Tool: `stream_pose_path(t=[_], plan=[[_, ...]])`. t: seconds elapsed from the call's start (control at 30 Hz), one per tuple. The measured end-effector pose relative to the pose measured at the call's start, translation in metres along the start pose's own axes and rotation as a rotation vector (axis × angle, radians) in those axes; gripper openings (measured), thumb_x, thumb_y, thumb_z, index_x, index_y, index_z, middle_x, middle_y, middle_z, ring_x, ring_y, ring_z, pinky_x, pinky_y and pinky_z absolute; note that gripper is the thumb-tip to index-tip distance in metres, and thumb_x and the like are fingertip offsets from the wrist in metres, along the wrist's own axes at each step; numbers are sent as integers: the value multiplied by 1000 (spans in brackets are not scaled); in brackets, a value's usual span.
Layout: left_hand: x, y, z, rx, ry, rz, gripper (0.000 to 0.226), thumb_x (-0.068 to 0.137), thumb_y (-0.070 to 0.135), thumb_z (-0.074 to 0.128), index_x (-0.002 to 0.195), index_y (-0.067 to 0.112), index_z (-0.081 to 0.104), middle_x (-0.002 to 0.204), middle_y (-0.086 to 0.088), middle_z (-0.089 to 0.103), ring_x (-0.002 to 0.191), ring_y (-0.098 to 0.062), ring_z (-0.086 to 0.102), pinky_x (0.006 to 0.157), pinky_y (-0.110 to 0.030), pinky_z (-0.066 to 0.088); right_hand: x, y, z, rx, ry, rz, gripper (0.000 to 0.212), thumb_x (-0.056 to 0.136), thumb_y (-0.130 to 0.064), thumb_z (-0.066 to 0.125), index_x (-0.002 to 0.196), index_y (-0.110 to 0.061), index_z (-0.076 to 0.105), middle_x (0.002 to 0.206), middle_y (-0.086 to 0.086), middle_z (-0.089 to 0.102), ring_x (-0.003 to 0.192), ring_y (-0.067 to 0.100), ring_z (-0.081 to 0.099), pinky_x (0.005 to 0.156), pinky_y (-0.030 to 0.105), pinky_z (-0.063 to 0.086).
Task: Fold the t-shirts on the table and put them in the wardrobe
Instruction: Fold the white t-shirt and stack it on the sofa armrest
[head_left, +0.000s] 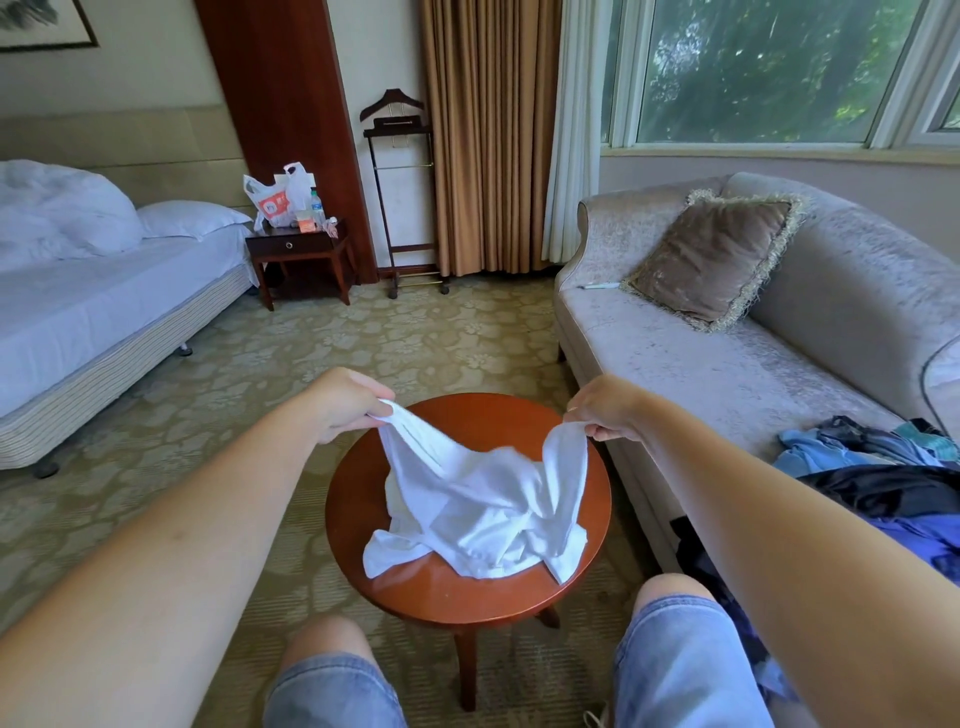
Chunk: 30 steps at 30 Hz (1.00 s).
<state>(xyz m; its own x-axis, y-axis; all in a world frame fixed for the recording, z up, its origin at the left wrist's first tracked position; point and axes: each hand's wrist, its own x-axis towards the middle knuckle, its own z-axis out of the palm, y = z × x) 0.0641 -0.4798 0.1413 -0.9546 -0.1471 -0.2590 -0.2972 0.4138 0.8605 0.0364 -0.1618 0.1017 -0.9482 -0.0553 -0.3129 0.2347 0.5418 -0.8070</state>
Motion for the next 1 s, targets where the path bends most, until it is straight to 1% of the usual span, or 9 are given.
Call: stream_pose_path(t=[0.13,0.33,0.5,0.63,0.7,0.8,0.87,0.93,1.0], plan=[[-8,-1,-6,-96,79,62,31,83,-15,65,111,-4,66,130,-22,57,110,-28,62,87,-25,51,-8,-5,-6,-89,170,-72,16,90,-7,62,75,-14,61,71,5,60,61,16,56,60,24,48],[-20,3,-10,47,29,128,4,88,0,67,86,4,68,112,-21,65,92,-22,67,76,-24,57,-23,-19,-16,146,432,-177,15,102,-16,46,97,-6,56,72,12,59,53,18,60,48,23,53],[-11,-1,-11,-23,-42,58,12,87,-10,63,91,1,66,124,-22,59,100,-25,64,69,-20,57,-14,-23,-10,177,369,-88,19,102,-21,43,99,-5,53,69,11,59,54,21,61,51,27,55],[17,-12,-7,-62,-60,-19,34,84,-16,63,115,-2,65,129,-21,57,113,-25,60,89,-23,50,14,-14,6,194,314,16,14,100,-18,48,98,-6,54,72,8,59,60,21,61,61,29,56],[38,-20,-3,-88,-26,-43,28,85,-13,64,111,-2,66,127,-23,59,112,-26,61,87,-24,50,34,-6,14,281,311,110,17,100,-19,48,103,-4,56,73,10,59,59,22,62,70,33,58],[72,-33,5,-74,-12,-114,9,88,-6,64,96,-1,66,114,-24,65,90,-22,68,67,-19,57,66,-2,26,295,245,164,18,100,-16,49,112,-6,56,93,9,62,69,21,62,57,25,57],[93,-40,10,-76,-27,-177,9,92,-1,61,100,-5,63,103,-22,68,77,-20,69,57,-19,57,90,-4,36,274,187,234,20,96,-12,54,114,-4,58,107,6,64,79,21,63,52,19,52],[121,-43,17,-166,-1,-190,8,96,-1,55,102,-7,56,100,-18,63,79,-22,68,58,-21,57,117,-6,45,398,155,267,27,95,-9,55,121,-1,56,124,16,61,85,25,64,60,28,58],[151,-32,20,-288,95,-134,6,96,-5,52,94,-5,57,104,-22,59,87,-22,67,77,-27,56,141,-24,51,487,159,243,39,99,-12,46,137,-1,45,138,19,49,105,31,60,71,36,56]])
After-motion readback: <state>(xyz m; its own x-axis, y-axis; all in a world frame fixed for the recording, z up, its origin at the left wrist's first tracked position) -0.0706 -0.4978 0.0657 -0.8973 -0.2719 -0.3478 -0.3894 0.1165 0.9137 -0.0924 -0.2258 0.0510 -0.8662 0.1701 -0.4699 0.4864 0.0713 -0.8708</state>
